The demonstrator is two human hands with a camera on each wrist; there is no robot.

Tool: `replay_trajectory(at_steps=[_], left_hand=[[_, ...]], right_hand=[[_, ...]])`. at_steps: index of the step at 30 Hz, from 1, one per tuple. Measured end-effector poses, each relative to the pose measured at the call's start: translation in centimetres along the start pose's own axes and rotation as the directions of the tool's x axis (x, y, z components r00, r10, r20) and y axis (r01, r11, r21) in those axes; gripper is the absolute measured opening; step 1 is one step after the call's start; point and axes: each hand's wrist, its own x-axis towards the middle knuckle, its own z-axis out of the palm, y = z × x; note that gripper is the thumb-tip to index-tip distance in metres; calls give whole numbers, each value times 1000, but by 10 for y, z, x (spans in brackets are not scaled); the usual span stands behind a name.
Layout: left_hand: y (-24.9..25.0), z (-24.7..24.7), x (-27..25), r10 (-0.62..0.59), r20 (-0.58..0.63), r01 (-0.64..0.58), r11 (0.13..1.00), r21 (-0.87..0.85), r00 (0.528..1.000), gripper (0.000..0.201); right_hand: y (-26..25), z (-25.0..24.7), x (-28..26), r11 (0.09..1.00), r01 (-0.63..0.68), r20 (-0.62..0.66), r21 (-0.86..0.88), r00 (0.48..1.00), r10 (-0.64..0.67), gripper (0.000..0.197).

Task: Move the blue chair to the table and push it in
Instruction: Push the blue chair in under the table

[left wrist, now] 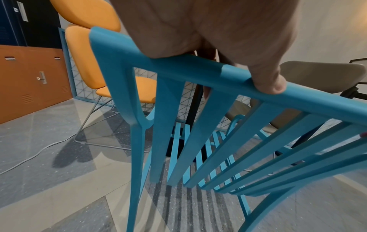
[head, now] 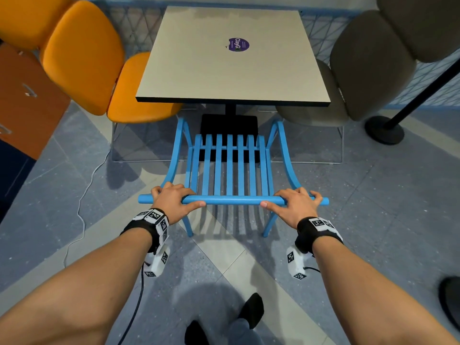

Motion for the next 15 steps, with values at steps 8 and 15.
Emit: replay_trajectory(at_steps=[8, 15], left_hand=[[-16, -14, 37, 28, -27, -27, 999, 23, 999, 64], [-14, -9, 29, -5, 20, 5, 1000, 14, 1000, 72]], right_hand=[[-15, -5, 28, 1000, -15, -48, -11, 999, 15, 69], [-16, -5, 19, 999, -36, 19, 37, 999, 35, 74]])
